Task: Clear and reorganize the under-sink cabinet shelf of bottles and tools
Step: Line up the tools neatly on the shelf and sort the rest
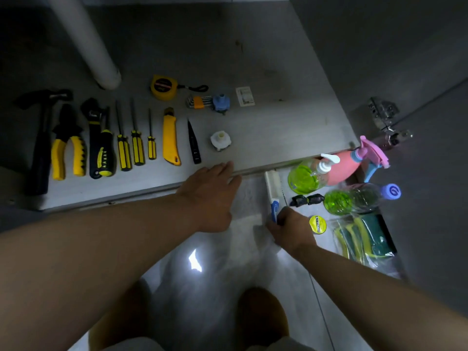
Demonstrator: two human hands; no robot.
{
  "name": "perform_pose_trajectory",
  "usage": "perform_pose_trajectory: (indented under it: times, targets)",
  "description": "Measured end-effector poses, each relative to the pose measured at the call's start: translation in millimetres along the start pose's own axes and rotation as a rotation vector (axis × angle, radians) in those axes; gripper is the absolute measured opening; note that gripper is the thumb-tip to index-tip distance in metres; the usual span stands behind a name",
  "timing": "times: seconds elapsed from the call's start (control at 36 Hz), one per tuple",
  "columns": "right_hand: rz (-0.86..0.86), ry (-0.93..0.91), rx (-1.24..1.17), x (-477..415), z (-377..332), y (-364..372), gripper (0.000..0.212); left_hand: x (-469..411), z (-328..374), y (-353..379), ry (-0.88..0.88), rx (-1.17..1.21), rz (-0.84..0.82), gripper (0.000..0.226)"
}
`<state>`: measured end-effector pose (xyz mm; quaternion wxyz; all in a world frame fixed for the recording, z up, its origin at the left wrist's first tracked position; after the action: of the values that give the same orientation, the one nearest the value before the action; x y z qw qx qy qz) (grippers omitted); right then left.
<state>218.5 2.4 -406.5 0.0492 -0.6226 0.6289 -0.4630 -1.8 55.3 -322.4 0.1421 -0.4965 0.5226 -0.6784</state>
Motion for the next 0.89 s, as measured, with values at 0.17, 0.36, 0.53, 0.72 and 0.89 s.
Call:
perform_pose_trajectory:
  times: [0.17, 0.36, 0.53, 0.72, 0.89]
  targets:
    - [-0.003, -0.238, -0.117, 28, -8, -24, 0.026, -2, -10, -1, 0.008, 0.058, 0.017, 0.091]
    - [0.116, -0.375, -0.156, -8, -88, -60, 0.028, -2, -12, -5, 0.001, 0.09, 0.016, 0.092]
    - [0.136, -0.307, 0.057, -60, -163, -55, 0.028, 2, -11, -7, -0.007, 0.111, 0.017, 0.091]
    - [0.102, -0.271, 0.089, -77, -185, -22, 0.037, 1, -13, -8, 0.007, 0.112, 0.022, 0.091]
    - [0.221, -0.551, -0.032, -43, -144, -32, 0.012, 1, -14, -5, 0.023, 0.089, 0.037, 0.09]
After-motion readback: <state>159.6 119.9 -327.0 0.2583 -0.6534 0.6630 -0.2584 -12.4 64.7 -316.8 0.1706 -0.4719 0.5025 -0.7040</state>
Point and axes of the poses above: each hand's wrist, its own x-axis away from the middle knuckle, its own y-axis out of the palm, z = x × y, the point moved 3 cm from there along -x, towards the middle knuckle, and after that the axes turned 14 degrees about -x, right-handed, at the moved point
